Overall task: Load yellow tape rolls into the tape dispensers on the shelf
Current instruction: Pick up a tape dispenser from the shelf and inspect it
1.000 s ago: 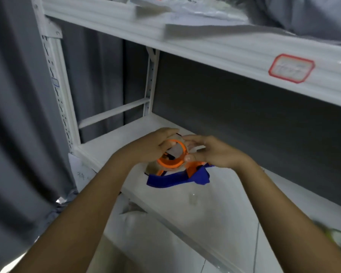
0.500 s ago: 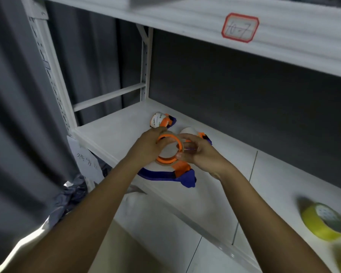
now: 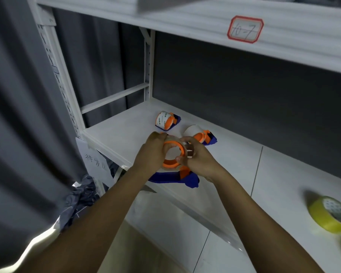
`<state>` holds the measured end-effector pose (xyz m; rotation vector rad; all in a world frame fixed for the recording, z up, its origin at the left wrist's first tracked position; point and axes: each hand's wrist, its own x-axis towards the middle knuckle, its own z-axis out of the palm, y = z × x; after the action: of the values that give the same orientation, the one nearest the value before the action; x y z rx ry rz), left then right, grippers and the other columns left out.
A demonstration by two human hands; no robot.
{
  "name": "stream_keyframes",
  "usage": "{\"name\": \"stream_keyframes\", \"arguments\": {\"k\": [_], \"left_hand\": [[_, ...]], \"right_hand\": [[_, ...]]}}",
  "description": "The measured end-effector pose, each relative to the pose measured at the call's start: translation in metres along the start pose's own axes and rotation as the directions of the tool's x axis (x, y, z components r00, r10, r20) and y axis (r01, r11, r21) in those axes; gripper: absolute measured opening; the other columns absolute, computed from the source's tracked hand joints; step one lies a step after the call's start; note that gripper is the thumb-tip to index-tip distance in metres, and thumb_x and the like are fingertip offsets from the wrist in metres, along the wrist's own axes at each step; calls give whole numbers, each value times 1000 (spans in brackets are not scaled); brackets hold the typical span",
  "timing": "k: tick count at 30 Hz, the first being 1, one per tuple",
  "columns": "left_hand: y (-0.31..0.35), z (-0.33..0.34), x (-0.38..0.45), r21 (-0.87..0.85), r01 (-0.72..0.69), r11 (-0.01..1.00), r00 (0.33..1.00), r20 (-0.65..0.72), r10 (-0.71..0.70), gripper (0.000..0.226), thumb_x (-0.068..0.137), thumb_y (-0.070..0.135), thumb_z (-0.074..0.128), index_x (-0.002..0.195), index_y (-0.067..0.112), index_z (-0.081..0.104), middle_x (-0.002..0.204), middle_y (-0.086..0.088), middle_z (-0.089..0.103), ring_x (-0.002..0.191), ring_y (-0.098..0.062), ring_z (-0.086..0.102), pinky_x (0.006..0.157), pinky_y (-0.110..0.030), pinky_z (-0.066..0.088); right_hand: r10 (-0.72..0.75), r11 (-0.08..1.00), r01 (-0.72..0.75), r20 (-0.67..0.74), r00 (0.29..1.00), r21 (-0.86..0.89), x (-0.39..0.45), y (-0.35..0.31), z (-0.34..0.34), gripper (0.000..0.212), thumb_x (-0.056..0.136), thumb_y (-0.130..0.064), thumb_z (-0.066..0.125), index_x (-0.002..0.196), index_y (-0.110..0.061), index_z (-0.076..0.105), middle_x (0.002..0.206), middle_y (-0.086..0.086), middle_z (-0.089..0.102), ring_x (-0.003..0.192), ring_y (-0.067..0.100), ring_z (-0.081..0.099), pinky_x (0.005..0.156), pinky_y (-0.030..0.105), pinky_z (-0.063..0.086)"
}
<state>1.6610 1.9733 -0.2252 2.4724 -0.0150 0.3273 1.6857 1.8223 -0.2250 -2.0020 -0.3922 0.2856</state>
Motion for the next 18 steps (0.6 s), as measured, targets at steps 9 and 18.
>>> {"name": "stream_keyframes", "arguments": {"k": [9, 18], "left_hand": [[-6, 8, 4, -25, 28, 999, 988, -149, -31, 42, 98, 18, 40, 140, 14, 41, 121, -15, 60, 106, -28, 59, 84, -25, 41], [-2, -15, 17, -470, 192, 862, 968, 234, -88, 16, 89, 52, 47, 95, 37, 48, 91, 20, 56, 86, -3, 60, 55, -7, 46]], "right_hand": [[-22, 992, 24, 18, 1000, -127, 13, -8, 0, 45, 86, -3, 56, 116, -32, 37, 98, -15, 48, 79, -2, 52, 52, 10, 43], [-216, 974, 188, -267, 939, -125, 19, 1, 1, 51, 84, 14, 46, 125, -15, 56, 103, -10, 59, 90, -1, 57, 72, 4, 46]]}}
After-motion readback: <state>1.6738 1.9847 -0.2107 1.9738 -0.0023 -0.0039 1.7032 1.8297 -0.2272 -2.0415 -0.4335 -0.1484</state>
